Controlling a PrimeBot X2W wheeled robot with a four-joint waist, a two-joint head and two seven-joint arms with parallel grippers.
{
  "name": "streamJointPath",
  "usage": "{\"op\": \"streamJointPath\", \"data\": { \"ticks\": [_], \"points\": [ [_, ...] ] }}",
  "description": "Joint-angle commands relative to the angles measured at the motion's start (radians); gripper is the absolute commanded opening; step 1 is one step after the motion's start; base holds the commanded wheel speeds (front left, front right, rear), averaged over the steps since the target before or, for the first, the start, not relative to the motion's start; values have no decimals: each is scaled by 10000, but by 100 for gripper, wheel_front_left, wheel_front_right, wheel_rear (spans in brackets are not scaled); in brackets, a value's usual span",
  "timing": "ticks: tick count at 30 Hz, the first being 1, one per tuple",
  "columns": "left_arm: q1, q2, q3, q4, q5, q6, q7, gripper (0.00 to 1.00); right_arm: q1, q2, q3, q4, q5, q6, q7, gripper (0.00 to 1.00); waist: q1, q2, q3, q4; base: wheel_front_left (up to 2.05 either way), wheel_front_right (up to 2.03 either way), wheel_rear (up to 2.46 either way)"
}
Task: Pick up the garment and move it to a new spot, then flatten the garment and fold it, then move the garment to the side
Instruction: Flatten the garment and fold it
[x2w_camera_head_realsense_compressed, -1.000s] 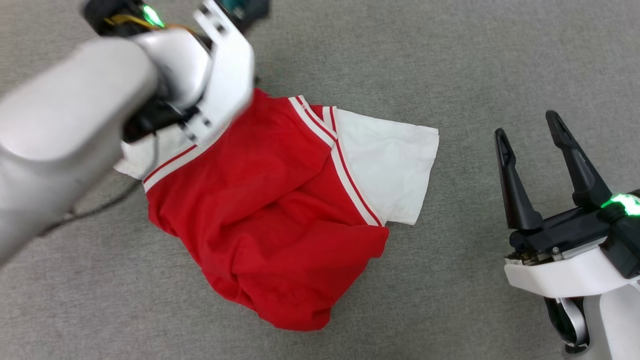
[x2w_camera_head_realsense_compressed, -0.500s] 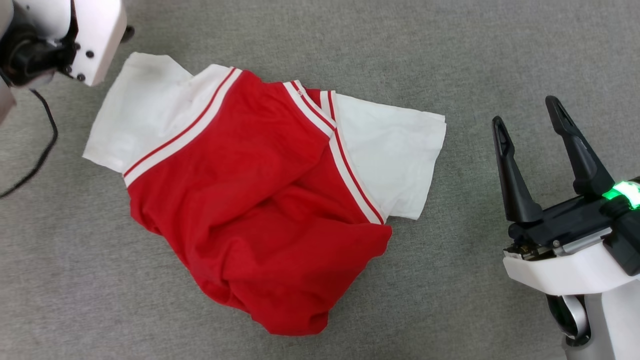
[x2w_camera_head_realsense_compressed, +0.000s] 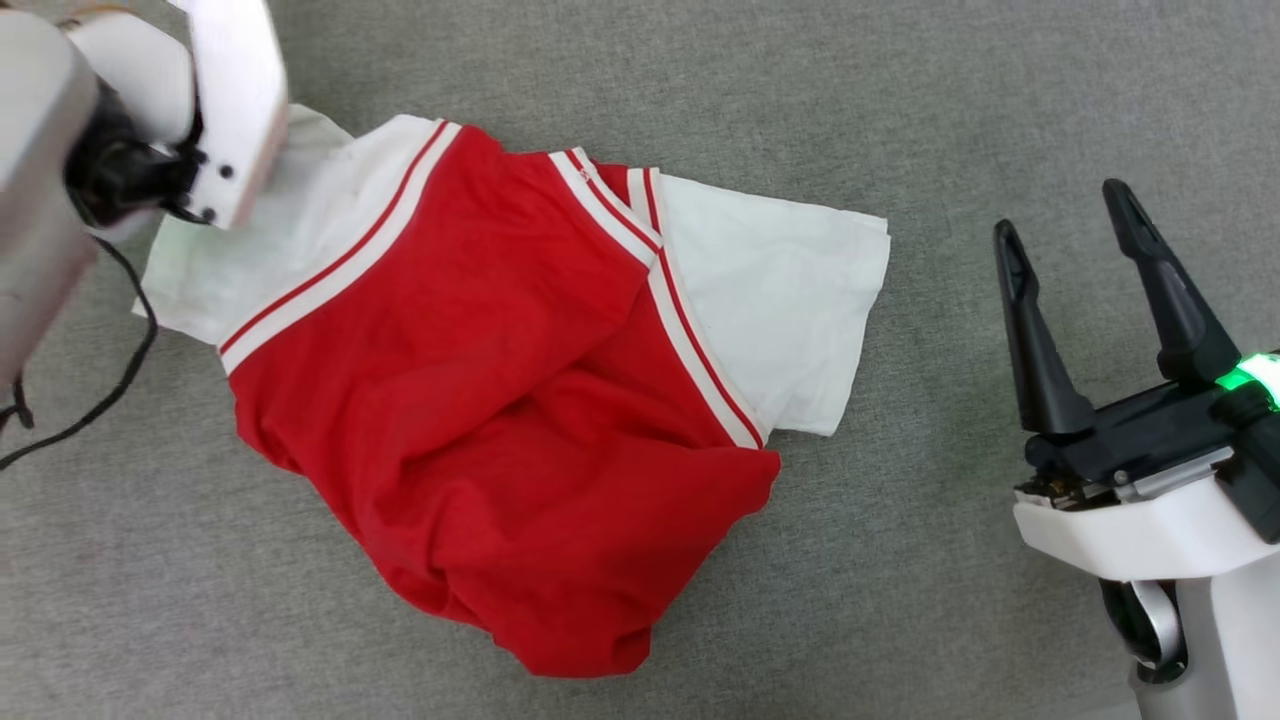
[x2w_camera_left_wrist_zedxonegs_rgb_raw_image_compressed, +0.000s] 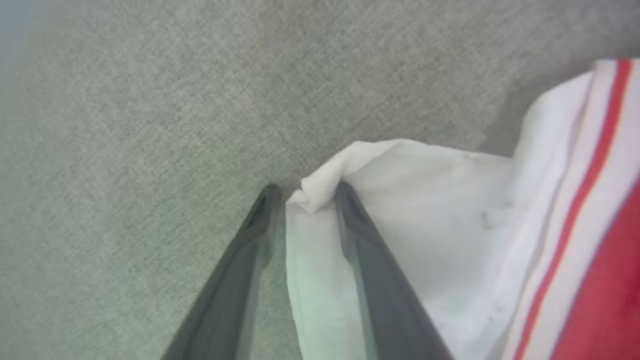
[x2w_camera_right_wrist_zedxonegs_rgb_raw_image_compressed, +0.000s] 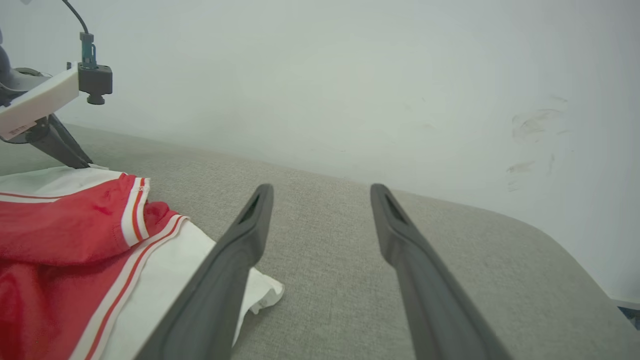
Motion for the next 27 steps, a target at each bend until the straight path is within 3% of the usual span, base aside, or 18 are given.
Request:
{"op": "streamJointPath", "data": {
  "ticks": [1,11,16,21,27],
  "points": [
    [817,14,-366,14,149,-35,14,0,24,9,-74,9,-31,-11,-19,100,0,0,-163,163,0,0,0],
    [427,676,-219,-1104,48,-29,-917,0,501,-167,-218,239,21,-11,-19,100,0,0,-1265,1128,0,0,0],
    [922,1635,-220,-1105,-62,-9,-772,0,731,-233,-226,348,54,-11,-19,100,0,0,-1665,1402,0,0,0],
    [1827,2344,-188,-749,-506,408,-879,0,831,-292,-158,405,134,-11,-19,100,0,0,-1753,1394,0,0,0],
    [3196,2411,-89,-258,-1319,838,-1468,0,847,-378,-171,438,133,-11,-19,100,0,0,-1641,1171,0,0,0]
  ]
}}
